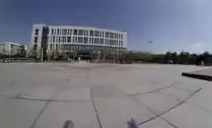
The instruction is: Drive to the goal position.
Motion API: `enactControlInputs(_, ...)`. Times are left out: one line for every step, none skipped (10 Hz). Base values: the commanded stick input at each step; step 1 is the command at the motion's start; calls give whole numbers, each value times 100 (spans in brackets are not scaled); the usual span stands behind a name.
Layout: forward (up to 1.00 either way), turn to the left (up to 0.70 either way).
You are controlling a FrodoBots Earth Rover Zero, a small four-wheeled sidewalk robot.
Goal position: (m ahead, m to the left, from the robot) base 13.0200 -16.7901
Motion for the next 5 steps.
enactControlInputs(100,0)
enactControlInputs(100,-18)
enactControlInputs(100,-30)
enactControlInputs(100,-40)
enactControlInputs(100,-40)
